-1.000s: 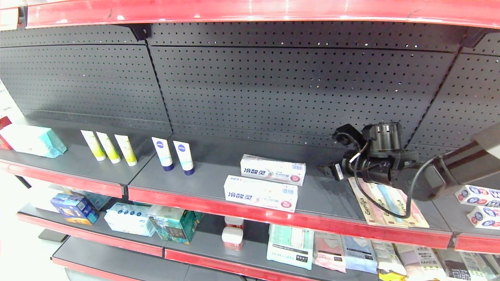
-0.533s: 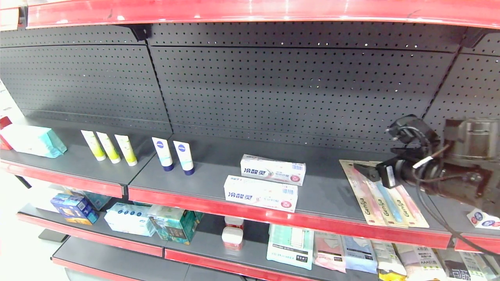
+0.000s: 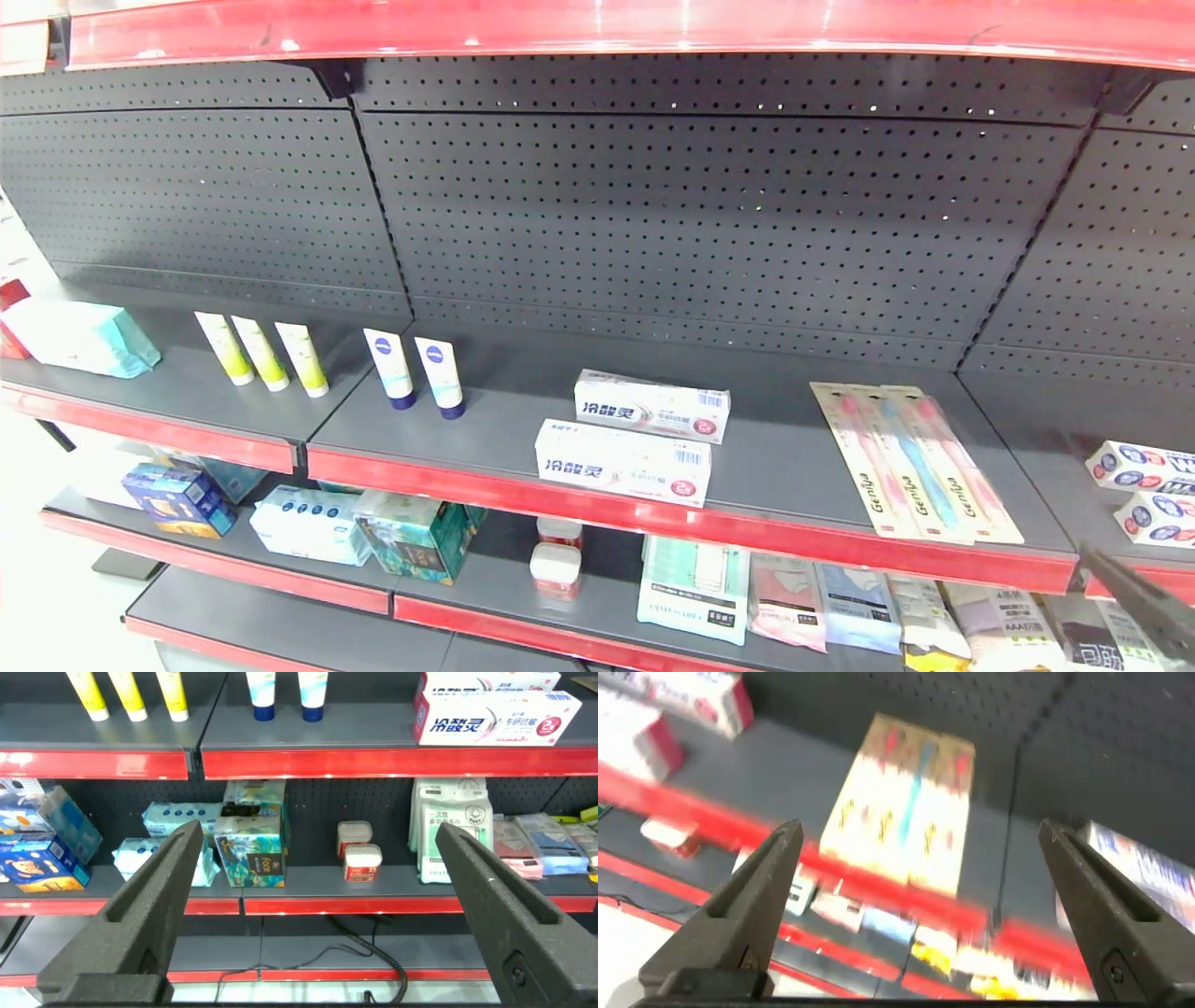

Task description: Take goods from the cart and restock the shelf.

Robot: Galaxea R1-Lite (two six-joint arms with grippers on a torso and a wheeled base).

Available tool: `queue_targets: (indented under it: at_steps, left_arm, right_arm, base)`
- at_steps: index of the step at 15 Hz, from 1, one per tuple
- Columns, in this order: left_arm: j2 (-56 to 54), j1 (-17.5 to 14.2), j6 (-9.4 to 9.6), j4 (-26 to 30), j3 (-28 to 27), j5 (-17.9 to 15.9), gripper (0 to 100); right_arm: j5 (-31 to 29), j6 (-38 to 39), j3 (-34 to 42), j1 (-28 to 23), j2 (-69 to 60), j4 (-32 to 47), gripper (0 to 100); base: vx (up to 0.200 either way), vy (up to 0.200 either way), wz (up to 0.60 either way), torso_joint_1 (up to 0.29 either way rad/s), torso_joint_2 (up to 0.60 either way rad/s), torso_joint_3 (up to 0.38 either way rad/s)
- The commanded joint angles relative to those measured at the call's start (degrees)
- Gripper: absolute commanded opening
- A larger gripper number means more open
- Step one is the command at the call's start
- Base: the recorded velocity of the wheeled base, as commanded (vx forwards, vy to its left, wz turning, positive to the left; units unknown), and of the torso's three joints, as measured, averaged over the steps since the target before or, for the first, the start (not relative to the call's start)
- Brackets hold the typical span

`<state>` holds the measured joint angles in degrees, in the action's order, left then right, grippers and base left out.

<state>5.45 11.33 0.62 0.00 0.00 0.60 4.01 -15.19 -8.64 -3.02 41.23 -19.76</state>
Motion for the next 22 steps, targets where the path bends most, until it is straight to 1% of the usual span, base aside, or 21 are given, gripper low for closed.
queue_targets:
  at_steps: [1,2,5,6,7,9,10,11,12,13,15,17,18,20,22]
  left_arm:
    - [0.09,0.01,-0.01,0.0,0.0,0.02,100]
    - [0.09,0.01,-0.01,0.0,0.0,0.02,100]
    - [0.09,0.01,-0.01,0.0,0.0,0.02,100]
    - [0.09,-0.08,-0.01,0.0,0.0,0.02,100]
    - [0.09,0.01,-0.01,0.0,0.0,0.02,100]
    - [0.09,0.01,-0.01,0.0,0.0,0.02,100]
    - [0.09,0.01,-0.01,0.0,0.0,0.02,100]
    - [0.09,0.01,-0.01,0.0,0.0,0.02,100]
    - [0.09,0.01,-0.01,0.0,0.0,0.02,100]
    - [0.09,0.01,-0.01,0.0,0.0,0.02,100]
    - [0.09,0.01,0.17,0.0,0.0,-0.16,100]
    - [0.09,0.01,0.17,0.0,0.0,-0.16,100]
    - [0.09,0.01,-0.01,0.0,0.0,-0.07,100]
    - [0.09,0.01,-0.01,0.0,0.0,-0.07,100]
    - [0.09,0.01,-0.09,0.0,0.0,0.02,100]
  right_arm:
    - [1.7,0.6,5.83,-3.3,-31.03,16.95,100]
    - [1.17,0.51,5.92,-3.3,-36.31,21.43,100]
    - [-2.87,1.65,6.27,-3.3,-35.69,20.64,100]
    - [-4.36,6.66,6.27,-3.3,-35.69,20.9,100]
    - [-4.27,9.13,6.36,-3.3,-35.69,20.82,100]
    - [-4.36,8.33,7.06,-3.3,-35.69,19.94,100]
    - [-3.92,8.86,8.56,-3.3,-35.69,16.16,100]
    - [-2.87,9.21,8.64,-3.13,-35.6,15.81,100]
    - [0.12,9.04,8.64,-1.99,-35.69,15.98,100]
    - [0.12,10.27,8.64,-2.07,-35.69,16.16,100]
    - [-5.07,15.1,8.64,-2.07,-35.69,20.02,100]
    - [-2.69,12.73,8.56,-1.99,-35.69,19.67,100]
    - [-2.69,12.46,8.64,-1.99,-35.69,19.59,100]
    - [-3.92,14.93,8.64,-2.07,-35.69,19.76,100]
    - [-4.1,15.01,8.64,-2.07,-35.69,19.76,100]
  base:
    - [0.0,0.0,0.0,0.0,0.0,0.0]
    - [0.0,0.0,0.0,0.0,0.0,0.0]
    - [0.0,0.0,0.0,0.0,0.0,0.0]
    - [0.0,0.0,0.0,0.0,0.0,0.0]
    - [0.0,0.0,0.0,0.0,0.0,0.0]
    - [0.0,0.0,0.0,0.0,0.0,0.0]
    - [0.0,0.0,0.0,0.0,0.0,0.0]
    - [0.0,0.0,0.0,0.0,0.0,0.0]
    - [0.0,0.0,0.0,0.0,0.0,0.0]
    - [0.0,0.0,0.0,0.0,0.0,0.0]
    - [0.0,0.0,0.0,0.0,0.0,0.0]
    - [0.0,0.0,0.0,0.0,0.0,0.0]
    - [0.0,0.0,0.0,0.0,0.0,0.0]
    - [0.0,0.0,0.0,0.0,0.0,0.0]
    - [0.0,0.0,0.0,0.0,0.0,0.0]
